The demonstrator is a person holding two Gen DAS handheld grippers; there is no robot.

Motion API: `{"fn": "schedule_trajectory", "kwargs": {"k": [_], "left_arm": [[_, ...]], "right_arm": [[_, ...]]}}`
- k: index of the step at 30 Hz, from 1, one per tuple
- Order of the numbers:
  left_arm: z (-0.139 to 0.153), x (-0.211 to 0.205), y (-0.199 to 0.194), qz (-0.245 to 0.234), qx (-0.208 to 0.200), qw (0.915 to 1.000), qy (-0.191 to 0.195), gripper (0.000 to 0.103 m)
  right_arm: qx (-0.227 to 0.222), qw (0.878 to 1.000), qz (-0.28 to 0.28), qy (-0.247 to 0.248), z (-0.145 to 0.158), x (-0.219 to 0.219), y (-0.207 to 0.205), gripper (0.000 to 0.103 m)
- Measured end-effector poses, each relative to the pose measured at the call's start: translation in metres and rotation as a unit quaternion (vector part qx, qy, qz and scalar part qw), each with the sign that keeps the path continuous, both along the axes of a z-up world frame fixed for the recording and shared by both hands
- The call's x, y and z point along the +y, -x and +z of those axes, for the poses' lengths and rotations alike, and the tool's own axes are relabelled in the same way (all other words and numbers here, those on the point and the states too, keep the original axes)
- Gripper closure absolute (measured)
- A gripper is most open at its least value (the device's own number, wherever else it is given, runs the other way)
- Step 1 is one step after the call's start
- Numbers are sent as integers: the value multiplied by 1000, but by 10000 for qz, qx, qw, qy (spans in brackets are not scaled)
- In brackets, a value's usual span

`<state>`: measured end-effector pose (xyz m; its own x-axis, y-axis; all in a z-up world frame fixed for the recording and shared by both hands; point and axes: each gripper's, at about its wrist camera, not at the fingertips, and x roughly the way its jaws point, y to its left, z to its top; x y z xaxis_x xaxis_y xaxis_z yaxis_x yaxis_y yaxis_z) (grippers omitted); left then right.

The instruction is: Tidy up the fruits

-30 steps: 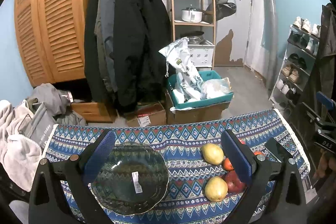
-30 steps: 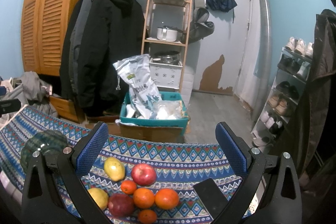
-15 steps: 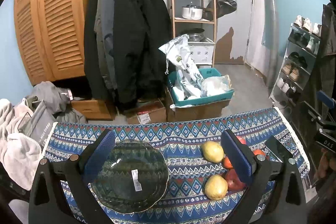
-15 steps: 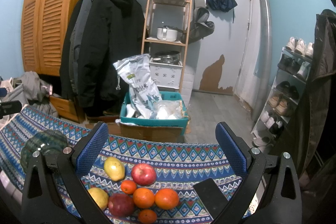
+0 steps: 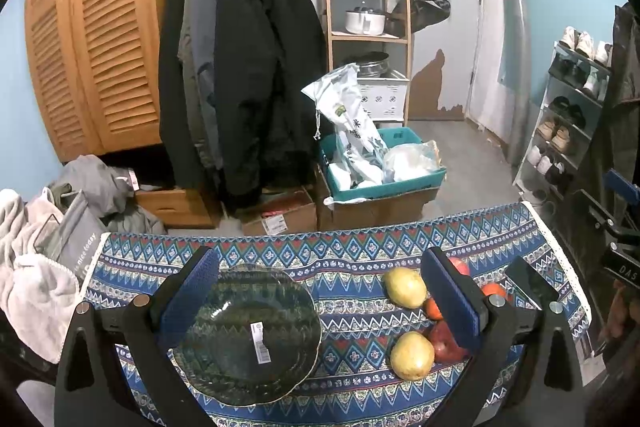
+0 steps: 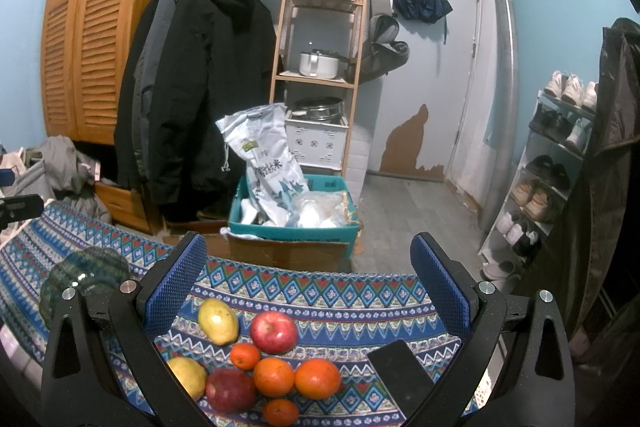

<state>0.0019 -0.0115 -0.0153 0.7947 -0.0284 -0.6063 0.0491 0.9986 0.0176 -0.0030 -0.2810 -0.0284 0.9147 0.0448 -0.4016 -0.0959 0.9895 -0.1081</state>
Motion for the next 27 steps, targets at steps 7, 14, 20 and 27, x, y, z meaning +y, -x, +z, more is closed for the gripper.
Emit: {"fn": "schedule_trajectory", "kwargs": {"k": [7,14,20,27], "left_arm": [[-1,0,-2,-8,51,10000,31,1],[-1,-1,-4,-52,90,9999,52,1],[-3,-2,-5,-73,121,9999,70,1],[-4,-2,-6,-78,157,9998,67,1]], "right_arm": [[4,10000,5,-2,0,0,0,3],[10,10000,4,-6,0,0,0,3],[8,10000,1,2,0,0,0,3],[9,10000,8,-3,0,-1,0,3]]}}
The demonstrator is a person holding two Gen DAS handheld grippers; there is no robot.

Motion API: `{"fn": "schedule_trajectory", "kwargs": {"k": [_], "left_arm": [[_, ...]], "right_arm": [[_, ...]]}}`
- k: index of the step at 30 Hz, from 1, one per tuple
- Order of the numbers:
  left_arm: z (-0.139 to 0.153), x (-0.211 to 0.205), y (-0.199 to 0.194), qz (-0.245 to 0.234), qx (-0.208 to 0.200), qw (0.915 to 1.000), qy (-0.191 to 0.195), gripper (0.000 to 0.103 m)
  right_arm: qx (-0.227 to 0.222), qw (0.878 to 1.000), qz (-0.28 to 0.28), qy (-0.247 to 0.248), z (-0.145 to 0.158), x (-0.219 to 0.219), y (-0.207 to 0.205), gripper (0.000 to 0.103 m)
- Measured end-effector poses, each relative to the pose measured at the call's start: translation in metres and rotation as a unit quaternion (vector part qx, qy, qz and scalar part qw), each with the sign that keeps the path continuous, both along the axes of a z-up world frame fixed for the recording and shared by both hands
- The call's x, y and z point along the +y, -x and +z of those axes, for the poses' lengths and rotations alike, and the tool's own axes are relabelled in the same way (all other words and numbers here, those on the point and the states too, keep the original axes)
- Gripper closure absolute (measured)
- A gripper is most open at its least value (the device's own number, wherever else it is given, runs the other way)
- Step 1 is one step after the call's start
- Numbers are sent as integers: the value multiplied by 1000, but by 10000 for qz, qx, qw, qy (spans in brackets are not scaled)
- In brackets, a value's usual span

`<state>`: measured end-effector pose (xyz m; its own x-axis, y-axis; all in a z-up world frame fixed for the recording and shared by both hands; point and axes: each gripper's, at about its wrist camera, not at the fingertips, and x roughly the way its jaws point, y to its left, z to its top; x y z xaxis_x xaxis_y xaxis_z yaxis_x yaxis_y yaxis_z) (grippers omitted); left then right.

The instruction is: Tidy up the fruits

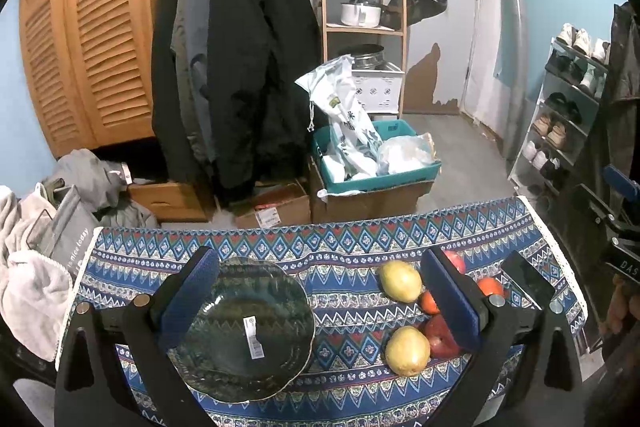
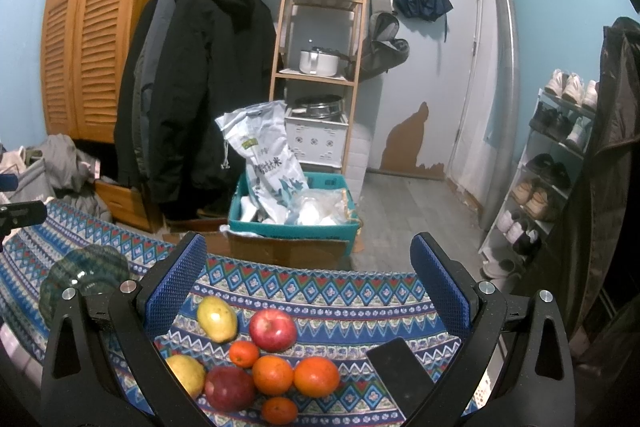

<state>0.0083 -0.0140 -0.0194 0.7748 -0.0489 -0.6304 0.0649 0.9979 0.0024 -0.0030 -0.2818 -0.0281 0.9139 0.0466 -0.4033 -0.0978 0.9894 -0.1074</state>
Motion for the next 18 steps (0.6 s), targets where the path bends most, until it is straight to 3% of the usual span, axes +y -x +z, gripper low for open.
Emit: {"fn": "schedule_trajectory", "kwargs": {"k": [18], "left_arm": [[-11,-1,-2,-22,139,9999,-33,1]], "right_arm": [[146,9999,-38,60,-9,-4,-1,3]]}}
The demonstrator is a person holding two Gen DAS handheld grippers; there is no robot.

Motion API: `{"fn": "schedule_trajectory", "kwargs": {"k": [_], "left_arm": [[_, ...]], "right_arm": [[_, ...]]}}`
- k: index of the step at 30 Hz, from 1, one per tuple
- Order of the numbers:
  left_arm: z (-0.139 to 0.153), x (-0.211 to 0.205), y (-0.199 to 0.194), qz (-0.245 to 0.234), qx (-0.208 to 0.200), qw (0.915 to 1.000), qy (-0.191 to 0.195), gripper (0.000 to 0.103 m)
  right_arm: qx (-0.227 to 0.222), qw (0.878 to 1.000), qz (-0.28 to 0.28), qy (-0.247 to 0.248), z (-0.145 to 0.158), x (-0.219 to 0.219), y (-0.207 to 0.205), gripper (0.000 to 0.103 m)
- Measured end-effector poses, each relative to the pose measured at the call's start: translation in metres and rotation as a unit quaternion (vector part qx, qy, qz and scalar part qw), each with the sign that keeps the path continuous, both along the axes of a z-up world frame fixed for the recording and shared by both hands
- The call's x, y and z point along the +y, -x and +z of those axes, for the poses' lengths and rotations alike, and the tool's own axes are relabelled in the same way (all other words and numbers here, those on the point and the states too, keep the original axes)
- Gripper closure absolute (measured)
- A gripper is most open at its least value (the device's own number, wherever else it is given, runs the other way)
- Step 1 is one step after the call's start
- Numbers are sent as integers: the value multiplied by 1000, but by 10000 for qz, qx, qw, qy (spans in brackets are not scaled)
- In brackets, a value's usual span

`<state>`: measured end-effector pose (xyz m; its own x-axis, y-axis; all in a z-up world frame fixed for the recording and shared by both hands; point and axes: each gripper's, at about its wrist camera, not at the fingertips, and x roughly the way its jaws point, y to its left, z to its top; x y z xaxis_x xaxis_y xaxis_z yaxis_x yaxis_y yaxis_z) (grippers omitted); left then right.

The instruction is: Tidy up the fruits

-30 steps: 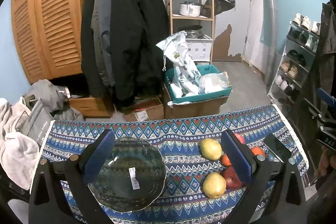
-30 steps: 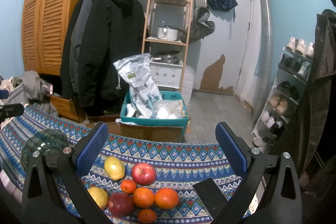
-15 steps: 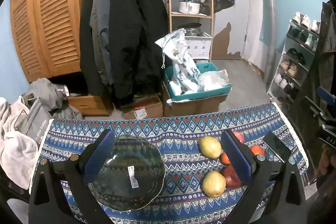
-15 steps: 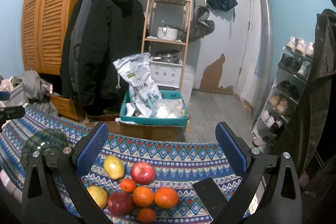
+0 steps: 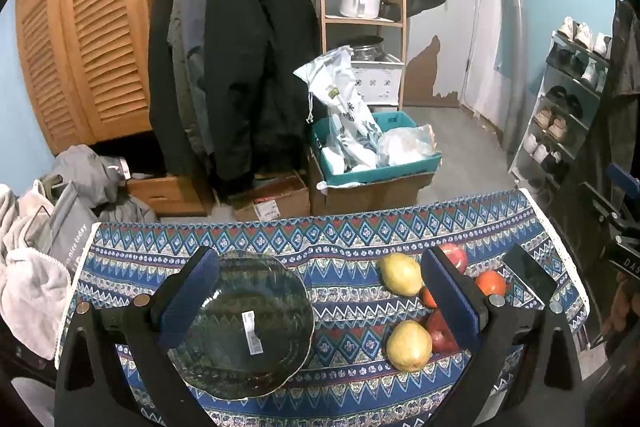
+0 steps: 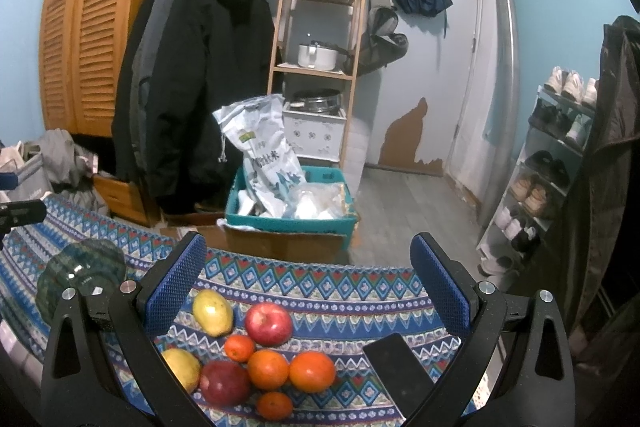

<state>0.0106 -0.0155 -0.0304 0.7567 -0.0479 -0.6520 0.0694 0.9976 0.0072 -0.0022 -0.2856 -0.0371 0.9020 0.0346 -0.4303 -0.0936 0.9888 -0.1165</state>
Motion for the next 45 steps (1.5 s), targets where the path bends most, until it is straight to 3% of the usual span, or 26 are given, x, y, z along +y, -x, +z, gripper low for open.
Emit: {"fn": "schedule_trajectory", "kwargs": {"k": [12,27,39,45], "left_arm": [[-43,-21,-10,-360,691,9969,-118,1],[-113,-57,-16,-799,1774,9807,-207,1],[-158,-78,-26,-1010,2416,9651,-87,1],[-179,-90,-30,-1138,2618,9580,-277,3]], "right_arm": [[721,9974,-87,20,-30,-10,-14,4],[1748,9845,36,114,-92,-10,-20,4],[2772,9606,133,-157,-147,-16,-27,8],[3249,9457,138,-2,-176,-15,-33,12]]}}
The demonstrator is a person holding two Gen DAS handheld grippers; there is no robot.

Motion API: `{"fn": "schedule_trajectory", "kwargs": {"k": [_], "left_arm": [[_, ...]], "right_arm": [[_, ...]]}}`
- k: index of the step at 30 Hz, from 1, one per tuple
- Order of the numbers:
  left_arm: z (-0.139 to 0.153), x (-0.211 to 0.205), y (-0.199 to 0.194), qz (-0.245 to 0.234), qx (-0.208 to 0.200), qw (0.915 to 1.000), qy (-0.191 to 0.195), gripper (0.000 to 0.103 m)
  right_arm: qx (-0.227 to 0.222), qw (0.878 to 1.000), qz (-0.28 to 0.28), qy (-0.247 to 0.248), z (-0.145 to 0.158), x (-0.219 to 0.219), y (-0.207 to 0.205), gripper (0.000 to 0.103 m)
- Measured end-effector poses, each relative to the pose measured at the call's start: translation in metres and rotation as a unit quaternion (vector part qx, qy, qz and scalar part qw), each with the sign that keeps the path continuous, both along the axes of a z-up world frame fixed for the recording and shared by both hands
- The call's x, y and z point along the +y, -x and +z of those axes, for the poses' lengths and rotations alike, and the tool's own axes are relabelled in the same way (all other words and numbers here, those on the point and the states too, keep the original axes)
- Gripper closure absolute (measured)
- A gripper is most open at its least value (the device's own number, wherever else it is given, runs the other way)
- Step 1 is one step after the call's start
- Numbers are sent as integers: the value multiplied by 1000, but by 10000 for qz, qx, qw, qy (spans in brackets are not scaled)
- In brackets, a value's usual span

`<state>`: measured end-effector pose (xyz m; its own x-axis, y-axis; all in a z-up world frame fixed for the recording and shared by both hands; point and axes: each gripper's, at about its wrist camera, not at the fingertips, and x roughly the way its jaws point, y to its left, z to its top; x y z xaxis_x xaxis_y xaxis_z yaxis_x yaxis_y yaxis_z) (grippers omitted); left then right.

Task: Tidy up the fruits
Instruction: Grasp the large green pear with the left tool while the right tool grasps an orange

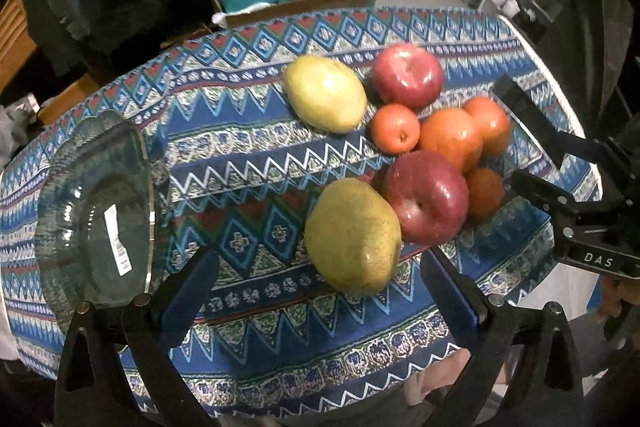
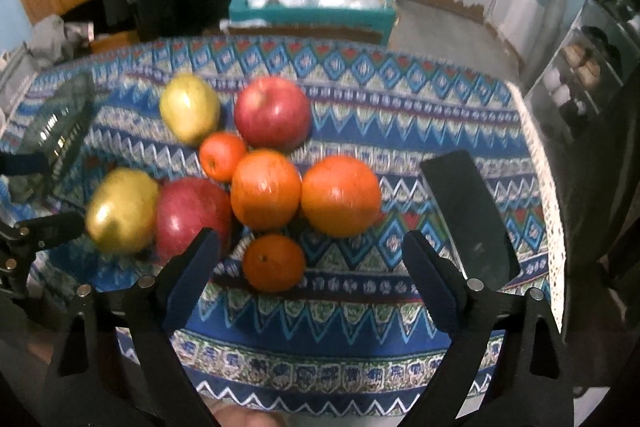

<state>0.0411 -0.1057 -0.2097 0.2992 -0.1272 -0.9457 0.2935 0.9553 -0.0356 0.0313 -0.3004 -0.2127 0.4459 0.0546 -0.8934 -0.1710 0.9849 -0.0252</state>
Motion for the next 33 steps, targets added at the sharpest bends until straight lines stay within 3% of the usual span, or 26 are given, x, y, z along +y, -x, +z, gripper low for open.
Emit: {"fn": "schedule_trajectory", "kwargs": {"k": [7,14,22,25,26,33], "left_arm": [[-18,-13,-2,-201,190,9996,-101,6],[-35,-18,-8,-287,335,9990,-113,6],[-55,-18,-16,-270,630,9976,135,28],[-57,-20,-15,-311,672,9968,291,37],[-56,-21,-15,-309,661,9969,291,37],[-56,-19,-12,-356,546,9975,263,37]], "right_arm": [[439,9989,130,-115,-27,3,-6,15],[728,9970,217,-164,-44,5,-12,24],[876,9954,269,-276,-56,2,-17,37],[924,9944,373,-364,-59,4,-17,51],[921,9944,394,-332,-61,6,-15,55],[749,9960,482,-84,-62,20,-13,56]]}}
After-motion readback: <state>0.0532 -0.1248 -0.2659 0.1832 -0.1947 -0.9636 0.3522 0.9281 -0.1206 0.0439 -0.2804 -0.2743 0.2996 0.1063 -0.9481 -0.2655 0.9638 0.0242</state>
